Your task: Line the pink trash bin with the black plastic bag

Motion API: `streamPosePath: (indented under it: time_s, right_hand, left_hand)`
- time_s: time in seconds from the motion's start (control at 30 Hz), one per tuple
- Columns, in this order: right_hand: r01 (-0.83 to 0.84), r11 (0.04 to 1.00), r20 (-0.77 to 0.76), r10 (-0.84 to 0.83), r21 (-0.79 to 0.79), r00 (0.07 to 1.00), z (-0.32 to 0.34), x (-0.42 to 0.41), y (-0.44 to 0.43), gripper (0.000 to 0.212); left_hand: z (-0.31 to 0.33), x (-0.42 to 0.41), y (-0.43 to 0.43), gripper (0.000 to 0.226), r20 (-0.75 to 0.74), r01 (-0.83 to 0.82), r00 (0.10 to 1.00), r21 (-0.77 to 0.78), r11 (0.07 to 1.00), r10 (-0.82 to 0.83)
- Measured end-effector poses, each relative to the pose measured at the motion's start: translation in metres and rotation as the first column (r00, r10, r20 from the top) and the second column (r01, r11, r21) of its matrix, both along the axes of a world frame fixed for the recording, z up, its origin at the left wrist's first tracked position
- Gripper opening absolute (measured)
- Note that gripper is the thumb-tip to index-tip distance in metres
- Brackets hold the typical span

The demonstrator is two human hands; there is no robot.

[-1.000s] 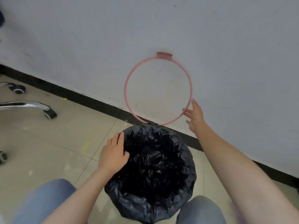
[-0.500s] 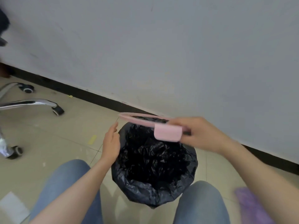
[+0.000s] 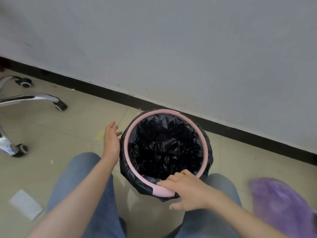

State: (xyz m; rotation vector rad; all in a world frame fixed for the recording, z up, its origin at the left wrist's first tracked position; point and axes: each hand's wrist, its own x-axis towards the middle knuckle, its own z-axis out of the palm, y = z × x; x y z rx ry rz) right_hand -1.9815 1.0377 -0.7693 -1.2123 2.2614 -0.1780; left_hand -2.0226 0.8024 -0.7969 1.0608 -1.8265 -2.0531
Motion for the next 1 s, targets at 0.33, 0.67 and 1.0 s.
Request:
streamPosePath:
  time_s: [0.33,0.67,1.0]
  right_hand:
    - [0.018,0.996,-0.309,-0.043,-0.083,0.95,-0.03,-0.002,-0.016,0.033]
    - [0.087,0.986,-0.363,-0.134,-0.141,0.922,-0.008,-0.073,-0.046,0.026]
    - [0.3,0.954,-0.338,-0.286,-0.011,0.897,0.019,-0.086,-0.062,0.058]
  left_hand:
    - [-0.001,0.001,-0.004,0.038,-0.037,0.035,0.999,-0.134,0.99,-0.041]
    - [-0.025,0.013,0.002,0.042,0.321,0.35,0.749,-0.934,-0.065,-0.58]
    - [-0.034,0.006,0.016,0.051,0.483,0.464,0.708,-0.868,-0.177,-0.516]
